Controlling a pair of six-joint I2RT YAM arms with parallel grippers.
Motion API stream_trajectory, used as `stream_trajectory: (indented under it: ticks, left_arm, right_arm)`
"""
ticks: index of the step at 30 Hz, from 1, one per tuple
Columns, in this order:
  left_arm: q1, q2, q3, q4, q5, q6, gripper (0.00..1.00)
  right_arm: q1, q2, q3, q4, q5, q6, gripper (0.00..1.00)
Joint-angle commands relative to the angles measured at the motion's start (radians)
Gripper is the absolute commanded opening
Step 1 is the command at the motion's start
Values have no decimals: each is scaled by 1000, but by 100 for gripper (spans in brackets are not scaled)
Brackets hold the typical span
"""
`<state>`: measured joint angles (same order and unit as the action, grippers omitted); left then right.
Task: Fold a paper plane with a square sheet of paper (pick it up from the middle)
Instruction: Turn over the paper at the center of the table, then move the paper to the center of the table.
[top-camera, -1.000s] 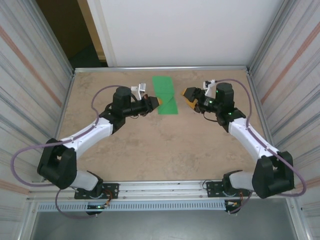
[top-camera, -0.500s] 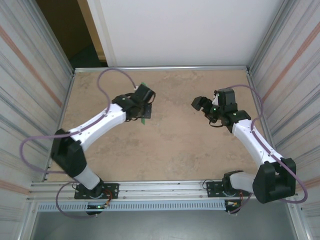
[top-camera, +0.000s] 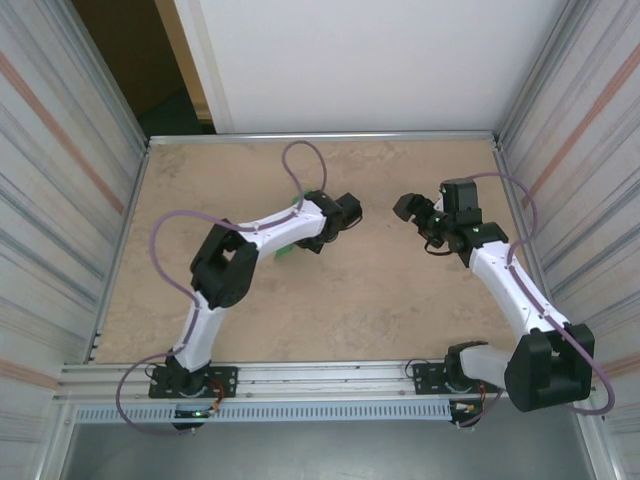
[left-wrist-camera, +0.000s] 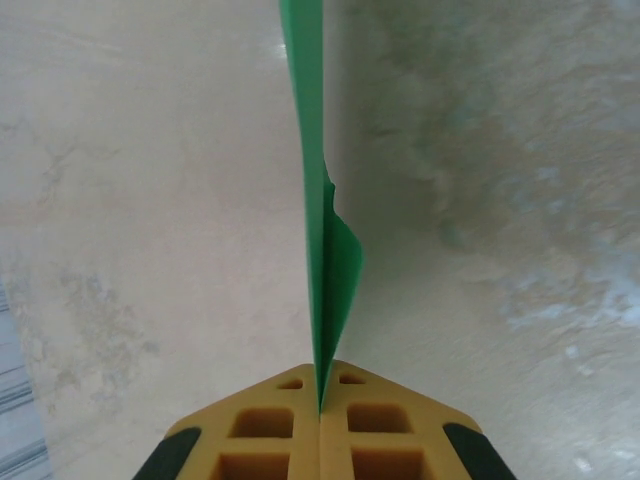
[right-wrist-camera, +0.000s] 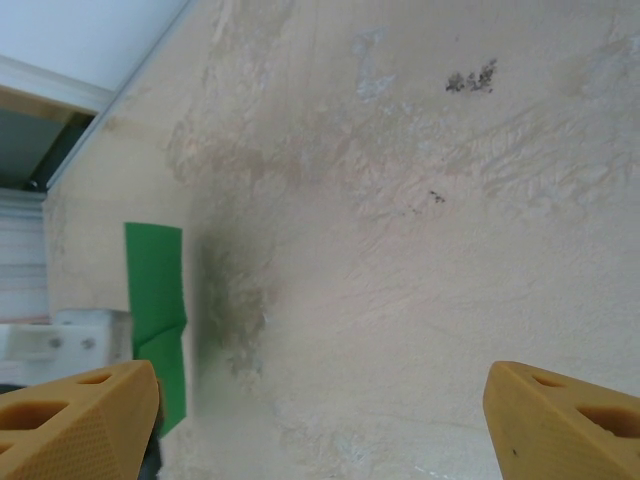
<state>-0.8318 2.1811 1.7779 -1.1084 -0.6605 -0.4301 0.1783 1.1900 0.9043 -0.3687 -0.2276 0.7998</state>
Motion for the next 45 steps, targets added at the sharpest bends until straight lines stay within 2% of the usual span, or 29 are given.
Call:
stream_trajectory:
  ticks: [1, 9, 14, 17, 20, 24, 30, 35, 39, 45]
  left_arm:
    - [-22, 66, 71, -45, 51, 10, 9]
    - [4, 33, 30, 141, 447, 11, 29]
    - [84, -118, -138, 368, 791, -41, 42]
    - [134, -221, -252, 496, 947, -94, 54]
    - [188, -332, -386, 623, 1044, -159, 64]
    - [277, -480, -567, 763, 1105, -252, 69]
    - [430, -695, -801, 841, 1052, -327, 82]
    - [557, -843, -972, 972, 1150, -387, 89]
    - [623, -924, -1027, 938, 1146, -361, 99]
    - [674, -948, -1031, 852, 1118, -314, 99]
  right_arm:
    - [-10, -29, -15, -26, 14, 4, 83]
    - [-51, -41, -36, -27, 13, 34, 83]
    - [-59, -8, -22, -15, -32, 33, 83]
    - [-51, 26, -21, 16, -63, 31, 83]
    - [-12, 65, -9, 38, -56, 20, 84]
    - [83, 128, 26, 49, -26, 3, 85]
    - [284, 292, 98, 104, -11, 29, 83]
    - [411, 448, 190, 153, -67, 58, 82]
    - [471, 574, 273, 174, -130, 77, 80]
    - [497, 704, 356, 172, -142, 91, 72]
